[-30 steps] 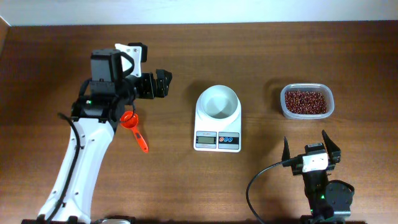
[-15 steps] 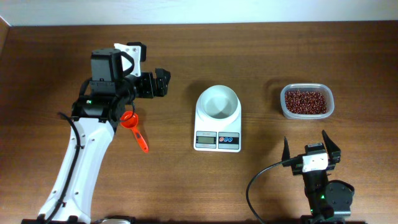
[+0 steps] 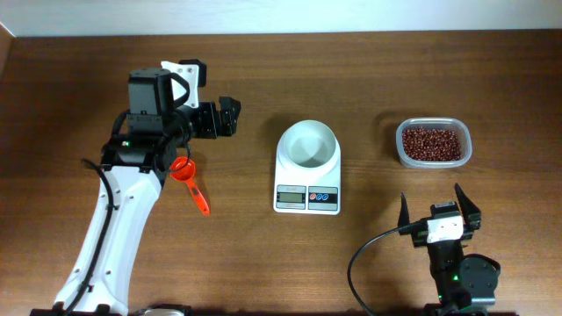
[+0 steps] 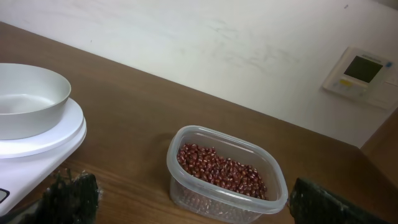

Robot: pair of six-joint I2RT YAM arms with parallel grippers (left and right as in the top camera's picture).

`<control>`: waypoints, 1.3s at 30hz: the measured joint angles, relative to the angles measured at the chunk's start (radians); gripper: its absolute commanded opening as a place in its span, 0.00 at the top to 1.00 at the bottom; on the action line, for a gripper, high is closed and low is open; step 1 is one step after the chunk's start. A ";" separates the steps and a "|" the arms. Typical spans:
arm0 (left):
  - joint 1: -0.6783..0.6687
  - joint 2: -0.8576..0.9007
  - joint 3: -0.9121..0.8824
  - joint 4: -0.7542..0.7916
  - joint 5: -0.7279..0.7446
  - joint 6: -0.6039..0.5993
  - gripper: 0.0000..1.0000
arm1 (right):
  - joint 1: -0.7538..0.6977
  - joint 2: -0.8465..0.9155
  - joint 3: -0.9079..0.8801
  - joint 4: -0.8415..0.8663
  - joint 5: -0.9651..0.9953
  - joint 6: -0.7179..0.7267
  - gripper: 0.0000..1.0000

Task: Scoop item into bowl and weigh 50g on scale
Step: 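Move the left gripper over the orange scoop and lower toward it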

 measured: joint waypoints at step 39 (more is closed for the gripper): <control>0.000 0.000 0.000 -0.093 -0.087 -0.108 0.01 | 0.000 0.000 0.000 0.000 0.000 0.000 0.01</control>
